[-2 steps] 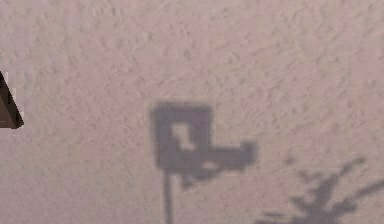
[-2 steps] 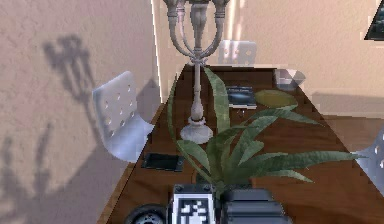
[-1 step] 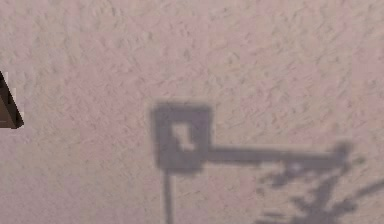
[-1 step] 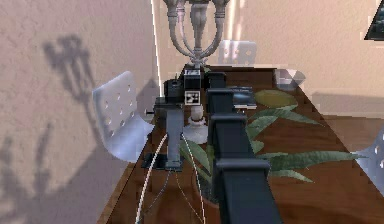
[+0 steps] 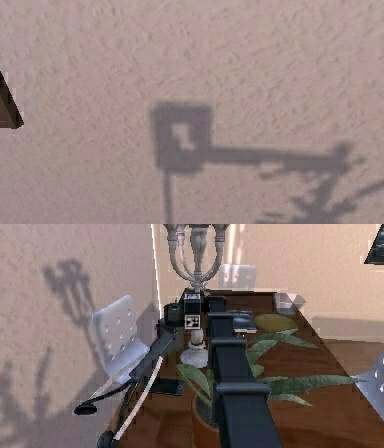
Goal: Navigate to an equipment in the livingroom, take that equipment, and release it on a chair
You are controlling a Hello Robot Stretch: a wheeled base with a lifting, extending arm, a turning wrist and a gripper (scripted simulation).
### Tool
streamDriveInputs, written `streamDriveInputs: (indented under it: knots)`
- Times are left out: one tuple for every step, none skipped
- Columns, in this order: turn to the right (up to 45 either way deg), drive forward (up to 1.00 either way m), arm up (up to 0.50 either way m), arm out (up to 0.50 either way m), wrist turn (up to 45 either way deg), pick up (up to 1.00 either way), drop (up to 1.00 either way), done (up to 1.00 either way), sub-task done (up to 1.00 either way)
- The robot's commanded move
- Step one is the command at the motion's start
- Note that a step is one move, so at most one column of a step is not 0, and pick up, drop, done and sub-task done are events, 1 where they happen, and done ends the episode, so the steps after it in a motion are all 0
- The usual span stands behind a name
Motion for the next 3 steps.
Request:
streamDriveInputs:
  knots:
    - [0.0, 0.0, 0.0, 0.0, 45.0, 0.0, 0.0, 0.0, 0.0]
    - [0.0, 0.0, 0.0, 0.0, 45.0, 0.0, 0.0, 0.0, 0.0]
    - [0.0, 0.0, 0.0, 0.0, 42.0, 0.0, 0.0, 0.0, 0.0]
